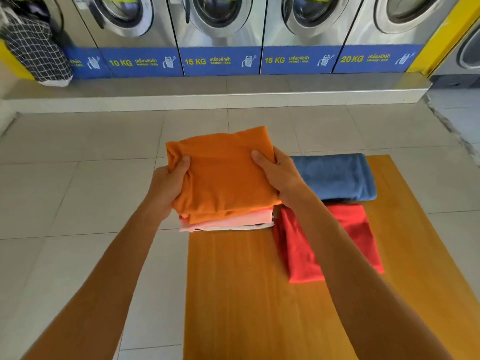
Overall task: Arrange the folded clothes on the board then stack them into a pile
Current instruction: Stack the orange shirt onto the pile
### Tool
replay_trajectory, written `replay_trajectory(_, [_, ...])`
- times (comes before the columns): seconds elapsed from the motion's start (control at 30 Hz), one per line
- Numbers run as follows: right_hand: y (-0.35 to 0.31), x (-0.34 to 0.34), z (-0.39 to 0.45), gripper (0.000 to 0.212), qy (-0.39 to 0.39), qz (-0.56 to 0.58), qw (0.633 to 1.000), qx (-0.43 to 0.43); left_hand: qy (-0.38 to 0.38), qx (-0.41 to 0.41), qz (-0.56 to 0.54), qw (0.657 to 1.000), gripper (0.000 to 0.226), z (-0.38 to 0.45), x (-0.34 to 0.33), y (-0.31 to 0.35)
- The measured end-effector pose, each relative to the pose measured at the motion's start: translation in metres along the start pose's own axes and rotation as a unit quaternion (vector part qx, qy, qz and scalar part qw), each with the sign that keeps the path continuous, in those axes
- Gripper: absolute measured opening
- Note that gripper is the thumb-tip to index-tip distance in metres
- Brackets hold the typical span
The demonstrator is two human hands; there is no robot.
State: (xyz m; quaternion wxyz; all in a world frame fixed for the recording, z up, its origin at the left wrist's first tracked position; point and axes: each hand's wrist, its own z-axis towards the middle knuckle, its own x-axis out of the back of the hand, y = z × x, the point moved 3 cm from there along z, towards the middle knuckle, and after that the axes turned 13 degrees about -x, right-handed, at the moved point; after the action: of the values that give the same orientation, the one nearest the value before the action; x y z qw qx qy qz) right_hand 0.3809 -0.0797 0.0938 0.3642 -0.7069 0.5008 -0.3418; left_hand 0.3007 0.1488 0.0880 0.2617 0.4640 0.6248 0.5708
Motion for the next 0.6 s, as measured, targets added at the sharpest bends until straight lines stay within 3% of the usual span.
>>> replay_trajectory(0.1, [0.015, -0.003, 0.051, 0.028, 0.049, -0.108, 0.993, -0.007, -0.002, 0.031, 0.078, 0.996, 0.067, 0.047, -0.014, -0.019])
replay_trajectory(0.17, [0.041, -0.003, 0.069, 0.041, 0.081, -0.181, 0.979, -0.034, -0.031, 0.066, 0.165, 0.984, 0.067, 0.06, -0.02, -0.048])
replay_trajectory(0.27, [0.064, -0.001, 0.076, 0.052, 0.1, -0.153, 0.982, -0.057, -0.022, 0.076, 0.206, 0.975, 0.062, 0.061, -0.029, -0.084])
replay_trajectory(0.47, [0.07, 0.008, 0.062, 0.033, 0.124, -0.137, 0.982, -0.038, 0.015, 0.044, 0.248, 0.968, 0.063, 0.059, -0.026, -0.092])
replay_trajectory(0.53, [0.074, 0.028, 0.045, 0.025, 0.186, -0.123, 0.975, -0.021, 0.062, 0.002, 0.263, 0.963, 0.062, 0.044, -0.016, -0.092])
replay_trajectory(0.6, [0.083, 0.065, 0.024, 0.018, 0.297, -0.118, 0.947, -0.007, 0.133, -0.051, 0.276, 0.951, 0.056, 0.015, -0.004, -0.09])
